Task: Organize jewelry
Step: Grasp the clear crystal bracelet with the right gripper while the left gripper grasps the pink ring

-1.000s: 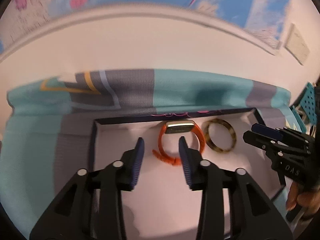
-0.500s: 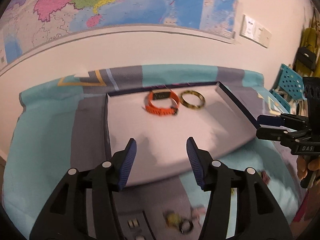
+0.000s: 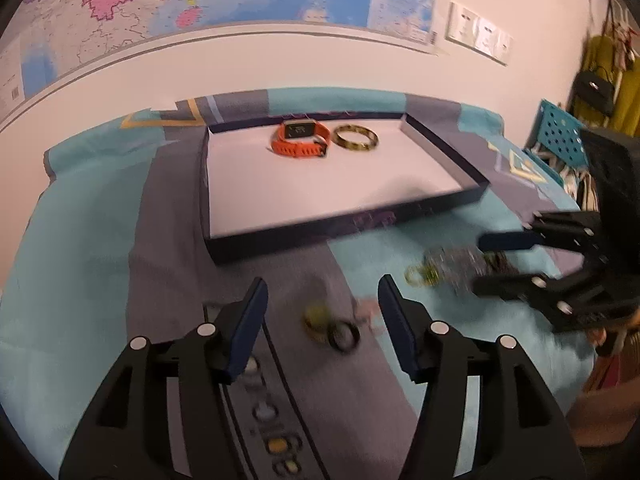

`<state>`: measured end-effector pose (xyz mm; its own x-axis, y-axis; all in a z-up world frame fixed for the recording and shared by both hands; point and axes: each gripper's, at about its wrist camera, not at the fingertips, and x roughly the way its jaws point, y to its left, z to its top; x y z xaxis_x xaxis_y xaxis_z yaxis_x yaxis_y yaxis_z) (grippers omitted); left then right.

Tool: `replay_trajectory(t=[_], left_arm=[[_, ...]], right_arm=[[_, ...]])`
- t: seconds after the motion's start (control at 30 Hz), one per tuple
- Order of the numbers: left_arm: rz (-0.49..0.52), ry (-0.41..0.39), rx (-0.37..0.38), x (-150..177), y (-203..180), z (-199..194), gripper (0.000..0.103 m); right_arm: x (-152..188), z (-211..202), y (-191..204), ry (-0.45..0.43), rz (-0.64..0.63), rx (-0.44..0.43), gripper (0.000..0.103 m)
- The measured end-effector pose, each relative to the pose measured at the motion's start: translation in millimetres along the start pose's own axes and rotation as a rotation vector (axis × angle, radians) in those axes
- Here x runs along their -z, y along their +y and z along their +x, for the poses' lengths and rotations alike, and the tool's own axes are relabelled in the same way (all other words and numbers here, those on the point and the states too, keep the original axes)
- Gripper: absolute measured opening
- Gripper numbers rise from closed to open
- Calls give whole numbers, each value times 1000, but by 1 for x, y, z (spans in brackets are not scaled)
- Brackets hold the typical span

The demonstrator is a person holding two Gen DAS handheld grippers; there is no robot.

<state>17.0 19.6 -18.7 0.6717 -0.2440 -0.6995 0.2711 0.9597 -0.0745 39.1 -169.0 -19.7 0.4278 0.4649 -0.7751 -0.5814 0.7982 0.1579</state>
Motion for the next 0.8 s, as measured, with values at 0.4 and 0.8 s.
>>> replay_trajectory(t=[0.4, 0.8], left_arm=[[118, 3, 75, 16, -32, -3, 57], [124, 70, 103, 11, -36, 22, 22]], right_arm=[[2, 11, -2, 9, 14, 58, 40], [3, 10, -4, -2, 36, 47, 33]])
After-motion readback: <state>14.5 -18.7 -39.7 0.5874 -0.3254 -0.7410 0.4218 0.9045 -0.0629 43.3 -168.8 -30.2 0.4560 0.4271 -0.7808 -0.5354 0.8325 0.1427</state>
